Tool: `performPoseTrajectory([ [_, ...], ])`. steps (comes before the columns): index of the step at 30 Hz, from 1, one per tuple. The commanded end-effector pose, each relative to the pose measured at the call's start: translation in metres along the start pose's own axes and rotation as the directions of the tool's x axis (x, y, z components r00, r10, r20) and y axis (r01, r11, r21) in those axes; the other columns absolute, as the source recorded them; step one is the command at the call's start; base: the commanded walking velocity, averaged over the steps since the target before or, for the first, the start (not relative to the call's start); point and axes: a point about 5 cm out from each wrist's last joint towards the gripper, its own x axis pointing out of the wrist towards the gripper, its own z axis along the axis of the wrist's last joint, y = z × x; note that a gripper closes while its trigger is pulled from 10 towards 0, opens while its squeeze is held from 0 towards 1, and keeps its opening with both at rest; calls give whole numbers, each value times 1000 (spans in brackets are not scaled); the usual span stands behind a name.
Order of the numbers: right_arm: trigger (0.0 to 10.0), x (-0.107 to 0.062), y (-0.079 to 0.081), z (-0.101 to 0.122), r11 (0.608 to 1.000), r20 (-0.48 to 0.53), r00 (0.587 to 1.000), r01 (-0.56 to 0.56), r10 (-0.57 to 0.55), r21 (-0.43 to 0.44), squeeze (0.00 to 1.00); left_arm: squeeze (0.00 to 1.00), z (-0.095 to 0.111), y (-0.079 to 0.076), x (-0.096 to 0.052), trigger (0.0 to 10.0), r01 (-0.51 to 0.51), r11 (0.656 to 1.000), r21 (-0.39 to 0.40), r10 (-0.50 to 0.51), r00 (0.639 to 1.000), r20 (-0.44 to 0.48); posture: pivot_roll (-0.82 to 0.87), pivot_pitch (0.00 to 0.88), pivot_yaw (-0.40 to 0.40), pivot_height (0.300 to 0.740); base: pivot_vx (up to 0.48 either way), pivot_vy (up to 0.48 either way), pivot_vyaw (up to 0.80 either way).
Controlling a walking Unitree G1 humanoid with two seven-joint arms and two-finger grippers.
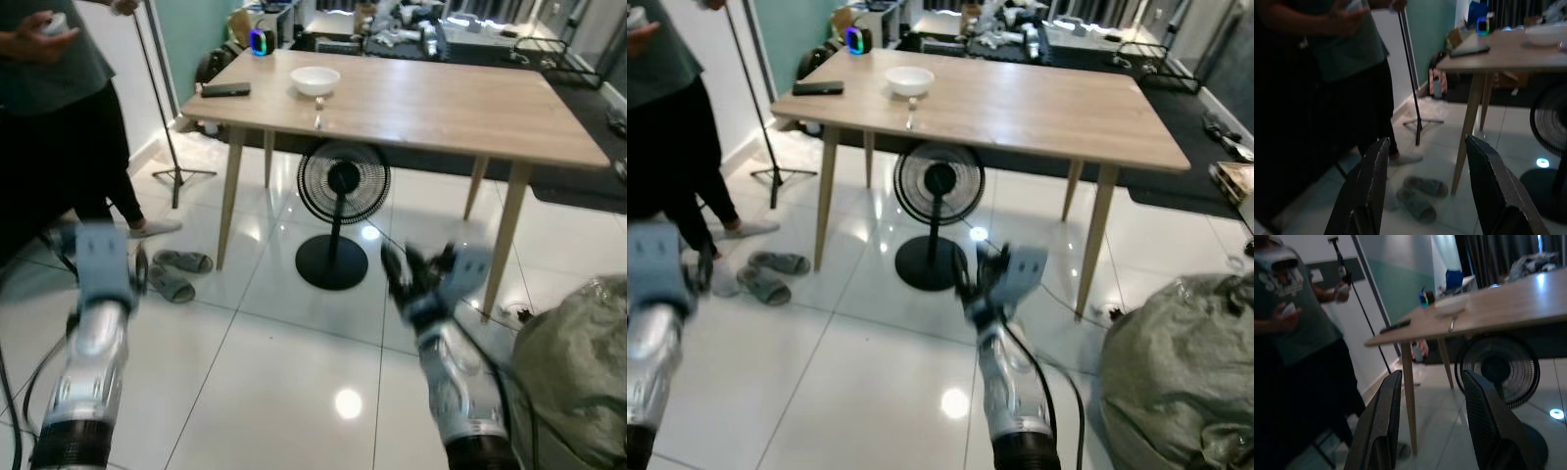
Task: Setting the table
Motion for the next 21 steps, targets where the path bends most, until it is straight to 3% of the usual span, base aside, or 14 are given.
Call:
performPoseTrajectory([
  [1,10000,-6,-4,-5,999,-36,999,34,-34,5,0,0,-4,-7,-2,10000,13,1000,-19,-13,999,-43,15,0,51,740,480,0,0],
  [4,10000,-11,1,5,1000,-24,999,30,-30,-7,0,0,17,-27,-4,10000,75,995,-58,-75,997,-1,6,0,54,740,480,0,0],
  [7,10000,-14,1,10,999,-17,999,46,-46,-26,0,0,24,-37,-6,10000,112,991,-69,-111,994,15,1,0,56,740,480,0,0],
  [21,10000,-21,-5,20,986,1,994,109,-110,-125,0,0,28,-61,-23,10000,225,972,-68,-225,974,9,0,0,60,740,480,0,0],
])
